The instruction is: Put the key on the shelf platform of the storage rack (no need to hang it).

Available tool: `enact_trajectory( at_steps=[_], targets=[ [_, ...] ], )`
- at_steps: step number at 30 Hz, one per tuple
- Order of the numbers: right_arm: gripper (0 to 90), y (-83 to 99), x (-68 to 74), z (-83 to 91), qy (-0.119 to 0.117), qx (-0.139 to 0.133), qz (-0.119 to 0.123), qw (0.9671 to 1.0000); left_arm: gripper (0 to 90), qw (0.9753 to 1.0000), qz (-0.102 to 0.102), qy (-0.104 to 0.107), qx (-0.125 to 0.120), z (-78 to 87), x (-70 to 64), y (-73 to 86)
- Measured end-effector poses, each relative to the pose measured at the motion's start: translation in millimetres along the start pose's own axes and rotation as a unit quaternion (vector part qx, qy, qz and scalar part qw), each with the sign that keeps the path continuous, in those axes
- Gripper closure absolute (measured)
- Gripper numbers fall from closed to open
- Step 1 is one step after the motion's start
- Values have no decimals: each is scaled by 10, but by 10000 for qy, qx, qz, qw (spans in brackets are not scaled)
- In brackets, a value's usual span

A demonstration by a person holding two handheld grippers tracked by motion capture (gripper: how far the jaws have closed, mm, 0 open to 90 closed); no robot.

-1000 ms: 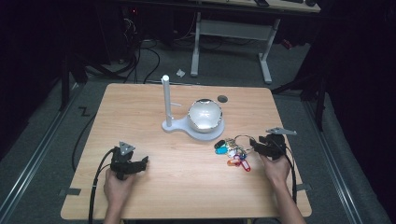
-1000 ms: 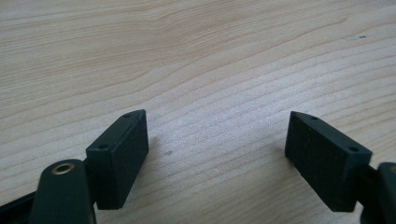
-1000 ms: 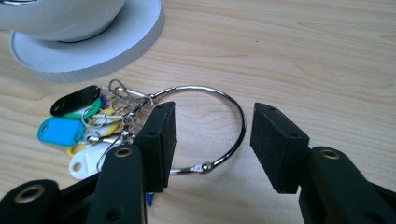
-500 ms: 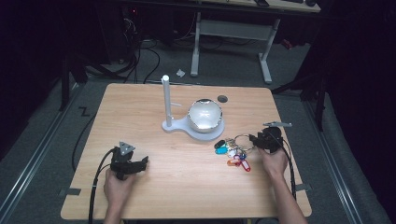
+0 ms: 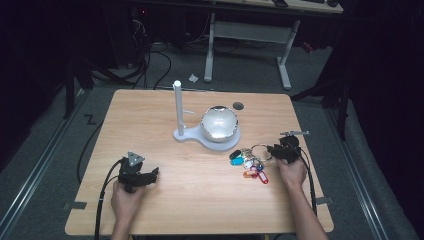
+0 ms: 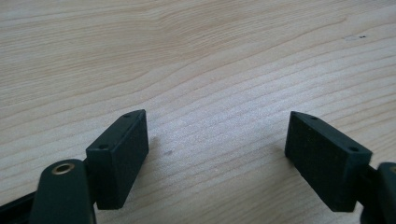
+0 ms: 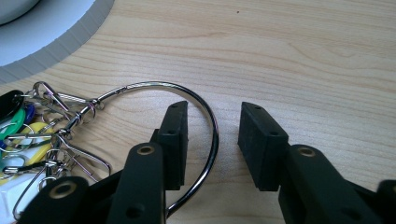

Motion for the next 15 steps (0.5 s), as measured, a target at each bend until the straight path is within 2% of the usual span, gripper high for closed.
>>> enact_trajectory(
  at_steps=[9,15],
  targets=[
    [706,7,3,-28,1,43,43,10000,220,10000,0,0,0,0,0,0],
    [781,11,7,-29,82,41,130,9999,220,10000,0,1,0,0,0,0]
  ],
)
Point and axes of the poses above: each handheld gripper's, and its own axes: z roughly backward along the jaws, y roughly out of its underside, x roughly to its left, the point moved 2 cm from there along -z, roughly forward along the jaws, and after that the axes turned 4 degrees about -z, right-handed, at the moved point
